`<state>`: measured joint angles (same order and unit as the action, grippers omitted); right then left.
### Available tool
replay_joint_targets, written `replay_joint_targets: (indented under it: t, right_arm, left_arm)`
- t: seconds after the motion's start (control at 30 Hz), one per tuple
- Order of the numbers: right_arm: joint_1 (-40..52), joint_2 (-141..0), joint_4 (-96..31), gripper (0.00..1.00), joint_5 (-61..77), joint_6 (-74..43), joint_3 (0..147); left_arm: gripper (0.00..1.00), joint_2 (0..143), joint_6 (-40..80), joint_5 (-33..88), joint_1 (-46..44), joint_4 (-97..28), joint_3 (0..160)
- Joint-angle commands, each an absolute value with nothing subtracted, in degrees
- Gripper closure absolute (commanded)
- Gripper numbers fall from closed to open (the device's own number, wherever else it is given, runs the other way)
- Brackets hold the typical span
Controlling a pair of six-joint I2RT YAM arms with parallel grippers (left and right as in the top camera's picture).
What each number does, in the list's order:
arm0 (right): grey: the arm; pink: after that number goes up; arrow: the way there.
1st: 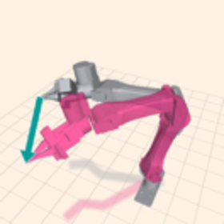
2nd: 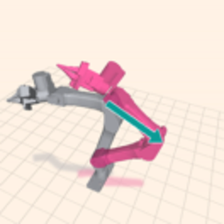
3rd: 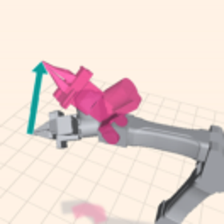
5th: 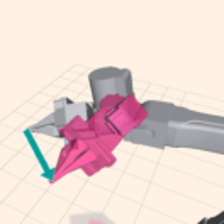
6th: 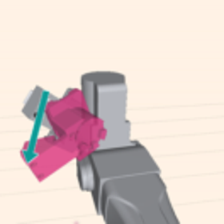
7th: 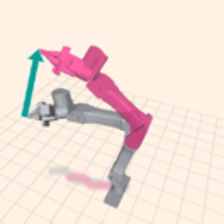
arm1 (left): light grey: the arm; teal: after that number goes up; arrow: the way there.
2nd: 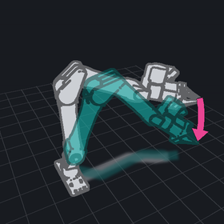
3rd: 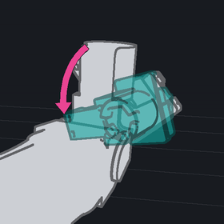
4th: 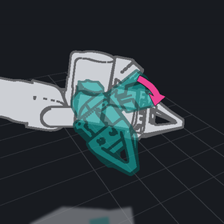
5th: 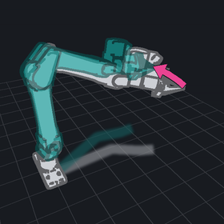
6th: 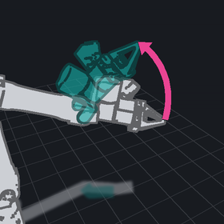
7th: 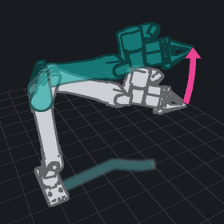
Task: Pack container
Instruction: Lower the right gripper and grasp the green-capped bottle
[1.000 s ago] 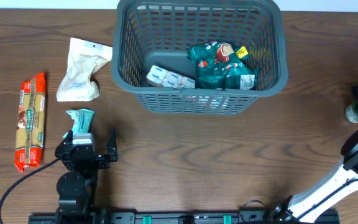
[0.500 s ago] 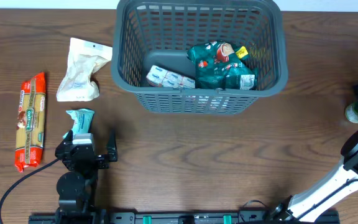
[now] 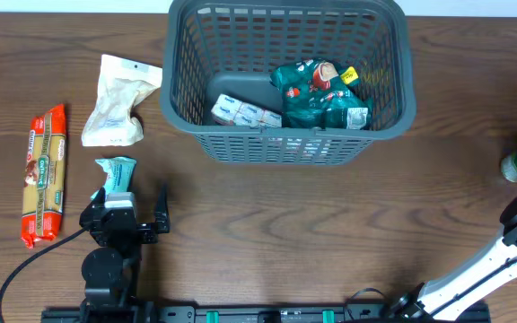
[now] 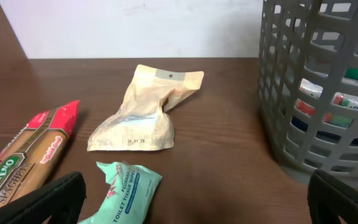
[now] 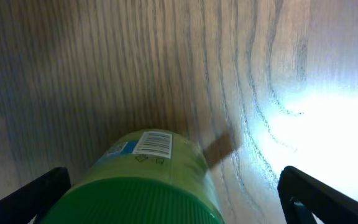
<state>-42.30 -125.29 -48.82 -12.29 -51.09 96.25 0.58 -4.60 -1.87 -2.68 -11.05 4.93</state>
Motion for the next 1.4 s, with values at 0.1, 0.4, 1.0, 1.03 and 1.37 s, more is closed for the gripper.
replay_joint_targets:
  t: [0.1, 0.4, 1.0, 1.03, 1.37]
  right_arm:
    - [-42.3, -126.3, -49.1, 0.17, -11.7, -51.6, 96.2]
    - [-42.3, -126.3, -49.5, 0.53, -11.3, -51.6, 96.2]
    - [-41.9, -126.4, -49.7, 0.98, -10.4, -49.0, 96.1]
    - [-41.7, -126.4, -49.8, 0.98, -10.4, -49.0, 96.1]
    - [-39.6, -126.0, -50.0, 0.98, -10.5, -47.5, 96.3]
  left_arm:
    - [0.01, 0.2, -5.3, -1.9, -2.4, -11.4, 3.4]
    - [0.01, 0.2, -5.3, -1.9, -2.4, -11.4, 3.4]
    - [0.01, 0.2, -5.3, -1.9, -2.4, -11.4, 3.4]
    - [0.01, 0.2, -5.3, -1.9, -2.4, -11.4, 3.4]
    - [0.01, 0.2, -5.3, -1.9, -2.4, -11.4, 3.4]
